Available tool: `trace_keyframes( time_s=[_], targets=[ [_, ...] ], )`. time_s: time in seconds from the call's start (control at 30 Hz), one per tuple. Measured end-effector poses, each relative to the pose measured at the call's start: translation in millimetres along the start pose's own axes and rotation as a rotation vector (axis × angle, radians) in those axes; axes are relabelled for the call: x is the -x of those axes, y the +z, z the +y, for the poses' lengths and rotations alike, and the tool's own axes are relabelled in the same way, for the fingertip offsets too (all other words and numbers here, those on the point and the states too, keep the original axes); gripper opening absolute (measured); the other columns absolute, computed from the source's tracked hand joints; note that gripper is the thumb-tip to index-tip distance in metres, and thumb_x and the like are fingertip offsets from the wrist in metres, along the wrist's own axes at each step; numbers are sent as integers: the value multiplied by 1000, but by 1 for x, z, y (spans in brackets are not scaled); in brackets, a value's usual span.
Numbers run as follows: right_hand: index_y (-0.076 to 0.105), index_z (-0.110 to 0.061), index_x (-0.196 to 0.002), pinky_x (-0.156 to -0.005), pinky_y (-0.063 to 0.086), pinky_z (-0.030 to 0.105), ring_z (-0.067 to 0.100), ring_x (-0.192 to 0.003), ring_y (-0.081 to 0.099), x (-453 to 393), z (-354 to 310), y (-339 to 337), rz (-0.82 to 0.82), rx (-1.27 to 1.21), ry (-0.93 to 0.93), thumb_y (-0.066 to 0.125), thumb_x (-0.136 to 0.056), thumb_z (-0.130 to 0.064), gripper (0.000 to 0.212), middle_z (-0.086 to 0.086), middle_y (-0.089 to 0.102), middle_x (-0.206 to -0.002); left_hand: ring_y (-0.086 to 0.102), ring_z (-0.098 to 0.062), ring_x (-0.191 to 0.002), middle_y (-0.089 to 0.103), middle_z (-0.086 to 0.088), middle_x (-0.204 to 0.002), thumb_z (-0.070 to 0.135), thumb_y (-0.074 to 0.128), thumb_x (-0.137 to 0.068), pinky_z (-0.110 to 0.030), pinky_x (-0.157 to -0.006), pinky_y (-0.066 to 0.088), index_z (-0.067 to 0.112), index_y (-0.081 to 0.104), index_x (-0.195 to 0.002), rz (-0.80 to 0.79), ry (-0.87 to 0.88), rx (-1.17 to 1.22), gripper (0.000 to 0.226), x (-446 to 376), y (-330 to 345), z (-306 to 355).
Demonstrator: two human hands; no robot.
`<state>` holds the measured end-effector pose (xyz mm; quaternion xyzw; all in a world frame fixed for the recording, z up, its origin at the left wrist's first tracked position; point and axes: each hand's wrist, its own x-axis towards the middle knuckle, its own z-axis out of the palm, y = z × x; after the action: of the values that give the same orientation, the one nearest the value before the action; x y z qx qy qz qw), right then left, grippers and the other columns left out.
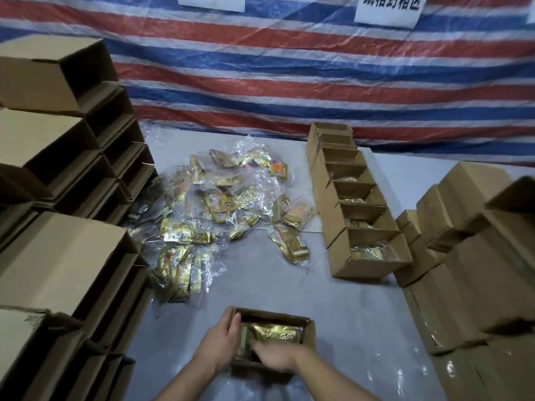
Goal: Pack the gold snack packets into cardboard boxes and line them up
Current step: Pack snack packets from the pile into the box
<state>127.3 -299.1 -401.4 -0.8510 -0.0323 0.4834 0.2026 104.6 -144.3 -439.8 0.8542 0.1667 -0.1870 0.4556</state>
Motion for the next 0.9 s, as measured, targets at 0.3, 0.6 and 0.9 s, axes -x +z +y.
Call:
trace_keyframes(
  time_s=[0.3, 0.6, 0.9],
  targets=[
    [61, -20, -115, -92, 47, 36, 22, -109, 58, 54, 90, -31, 1030, 42, -16, 65, -83, -31, 34, -2, 58, -116, 62, -34, -108, 61, -14, -127, 45, 27, -103, -39, -89, 52, 29, 42, -133, -98, 6, 16, 37, -1, 56, 52],
    [49, -17, -121, -74, 45, 32, 32, -106, 63, 63, 201, -49, 879, -584, 332, 58, -95, -23, 27, 12, 68, -115, 51, -31, -126, 50, -14, -142, 45, 21, -104, -40, -104, 43, 20, 41, -140, -251, -6, 15, 48, -8, 141, 128],
    [62, -11, -117, -73, 40, 31, 33, -94, 62, 37, 266, -136, 985, -766, 357, 64, -90, -12, 27, 10, 66, -95, 40, -34, -136, 26, -10, -158, 57, 27, -100, -45, -104, 45, 19, -4, -156, -316, -282, 382, 75, -47, 191, 207]
  ],
)
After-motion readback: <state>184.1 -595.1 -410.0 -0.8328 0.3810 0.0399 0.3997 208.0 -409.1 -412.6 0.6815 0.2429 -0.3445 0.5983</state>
